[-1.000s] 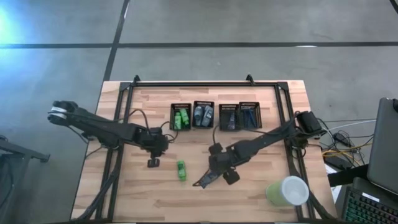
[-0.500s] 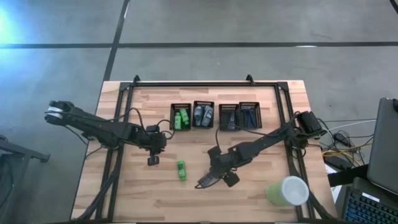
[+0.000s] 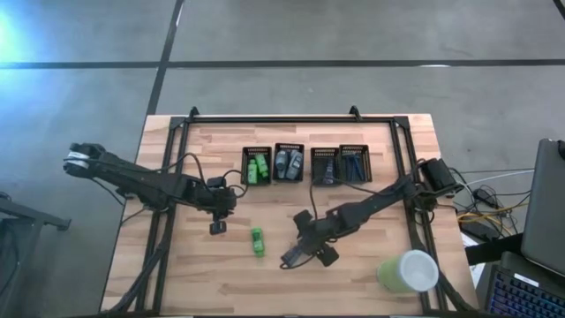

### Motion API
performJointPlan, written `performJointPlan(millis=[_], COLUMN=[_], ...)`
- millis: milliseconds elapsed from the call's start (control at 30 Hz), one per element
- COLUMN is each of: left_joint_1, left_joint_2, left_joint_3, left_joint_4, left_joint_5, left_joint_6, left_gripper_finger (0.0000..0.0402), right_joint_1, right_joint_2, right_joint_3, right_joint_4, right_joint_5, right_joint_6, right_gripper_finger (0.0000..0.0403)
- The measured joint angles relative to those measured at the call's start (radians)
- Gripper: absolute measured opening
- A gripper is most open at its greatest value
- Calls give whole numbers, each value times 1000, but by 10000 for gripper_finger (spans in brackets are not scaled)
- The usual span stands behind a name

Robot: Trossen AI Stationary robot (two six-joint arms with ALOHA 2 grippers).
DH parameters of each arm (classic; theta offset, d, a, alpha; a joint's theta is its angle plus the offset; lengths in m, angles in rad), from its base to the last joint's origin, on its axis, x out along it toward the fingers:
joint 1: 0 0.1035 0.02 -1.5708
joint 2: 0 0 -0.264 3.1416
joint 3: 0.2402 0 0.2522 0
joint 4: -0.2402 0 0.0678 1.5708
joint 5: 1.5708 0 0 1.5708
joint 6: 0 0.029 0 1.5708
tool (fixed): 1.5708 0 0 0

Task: Pick & Place Travel size toiletries
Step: Put the shave cream into the center right black basket

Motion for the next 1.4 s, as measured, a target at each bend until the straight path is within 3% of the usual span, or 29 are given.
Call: performJointPlan(millis=[400, 767, 900, 1200, 1300, 1400], left_joint_1=[-1, -1, -1, -1, -1, -1], left_joint_2=[0, 0, 0, 0, 0, 1], left_joint_3=[-1, -1, -1, -1, -1, -2], left_joint_4=[-1, 0, 1, 15, 29, 36], left_joint_5=[-2, -2, -2, -10, -39, -76], left_joint_6=[-23, -23, -34, -58, -58, -59], left_gripper_finger=[62, 62, 62, 62, 62, 62], right_joint_1=[3, -3, -14, -63, -72, -78], right_joint_2=[62, 58, 50, -153, -280, -403], right_joint_3=[54, 72, 86, 75, 51, 18], right_joint_4=[-27, -119, -156, -394, -440, -488], right_joint_5=[-3, -6, 21, 239, 402, 597], right_joint_6=[1, 111, 183, 475, 679, 986], right_gripper_finger=[224, 118, 117, 124, 125, 120])
